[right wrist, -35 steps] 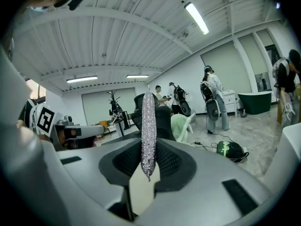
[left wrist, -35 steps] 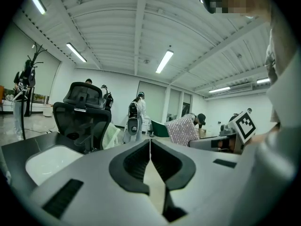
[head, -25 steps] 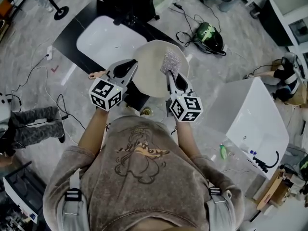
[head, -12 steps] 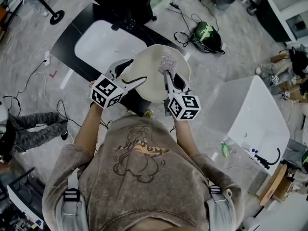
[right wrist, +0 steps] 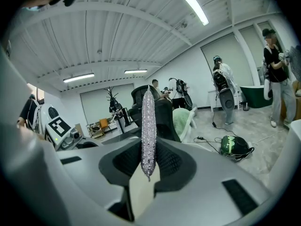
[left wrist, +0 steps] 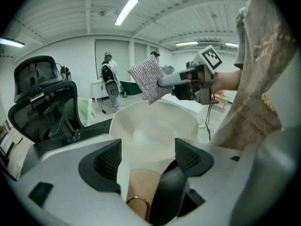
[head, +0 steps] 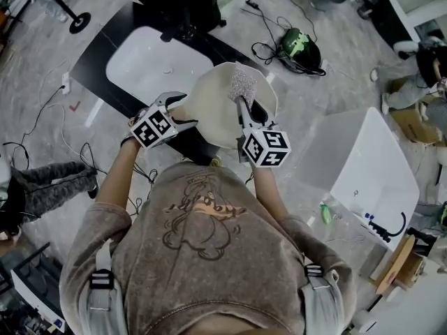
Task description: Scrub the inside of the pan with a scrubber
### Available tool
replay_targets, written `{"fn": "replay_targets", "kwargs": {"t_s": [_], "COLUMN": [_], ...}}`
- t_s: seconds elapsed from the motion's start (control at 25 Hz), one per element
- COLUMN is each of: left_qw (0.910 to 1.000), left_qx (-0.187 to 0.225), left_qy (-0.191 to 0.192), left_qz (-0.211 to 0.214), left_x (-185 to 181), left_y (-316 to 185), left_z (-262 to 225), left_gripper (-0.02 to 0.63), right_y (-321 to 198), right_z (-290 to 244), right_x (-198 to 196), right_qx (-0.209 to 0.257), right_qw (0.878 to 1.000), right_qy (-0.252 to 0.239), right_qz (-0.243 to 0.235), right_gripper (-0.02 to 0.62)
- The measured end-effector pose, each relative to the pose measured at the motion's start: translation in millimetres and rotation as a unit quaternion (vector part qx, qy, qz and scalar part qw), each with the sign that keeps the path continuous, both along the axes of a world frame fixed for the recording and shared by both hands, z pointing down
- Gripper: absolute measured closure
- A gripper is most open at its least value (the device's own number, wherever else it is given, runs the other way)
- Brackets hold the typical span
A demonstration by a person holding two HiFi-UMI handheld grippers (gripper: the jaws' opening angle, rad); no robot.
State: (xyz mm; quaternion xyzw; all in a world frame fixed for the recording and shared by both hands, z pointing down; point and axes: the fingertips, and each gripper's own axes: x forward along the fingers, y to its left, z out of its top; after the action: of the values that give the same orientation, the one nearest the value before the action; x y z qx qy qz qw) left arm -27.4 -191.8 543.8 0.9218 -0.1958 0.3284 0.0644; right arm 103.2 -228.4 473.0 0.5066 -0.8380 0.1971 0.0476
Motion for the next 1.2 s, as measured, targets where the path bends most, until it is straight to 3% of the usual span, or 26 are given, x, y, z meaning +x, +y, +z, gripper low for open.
{"fn": "replay_targets", "kwargs": {"t_s": [0.16, 0.28, 0.36, 0.76, 1.2], "left_qw": [0.9969, 0.9888, 0.9851, 0.9815, 0.9803], "left_qx": [-0.013, -0.019, -0.013, -0.008, -0.015], "left_qy": [-0.069, -0.129, -0.150, -0.172, -0.173], "left_qz": [0.035, 0.072, 0.084, 0.084, 0.094], "left_x": [-10.1, -17.1, -18.9, -23.0, -26.0], "left_y": [4.0, 10.0, 10.7, 4.7, 5.9], "left_z": [32.0, 54.6, 62.0, 70.4, 70.2], "left_gripper": [0.253, 0.254, 0.255, 0.281, 0.299], "right_y": [-2.4, -2.1, -1.4, -6.8, -16.2], "right_z": [4.8, 8.2, 11.5, 27.9, 88.1], "right_x": [2.1, 4.2, 5.8, 7.3, -44.1], "right_qx": [-0.006, -0.012, -0.016, -0.037, -0.086], "right_qw": [1.000, 1.000, 1.000, 0.999, 0.978], "right_qy": [0.004, 0.008, 0.010, 0.022, 0.112], "right_qz": [-0.001, 0.001, 0.002, -0.009, -0.151], "right_gripper": [0.509, 0.509, 0.509, 0.509, 0.508]}}
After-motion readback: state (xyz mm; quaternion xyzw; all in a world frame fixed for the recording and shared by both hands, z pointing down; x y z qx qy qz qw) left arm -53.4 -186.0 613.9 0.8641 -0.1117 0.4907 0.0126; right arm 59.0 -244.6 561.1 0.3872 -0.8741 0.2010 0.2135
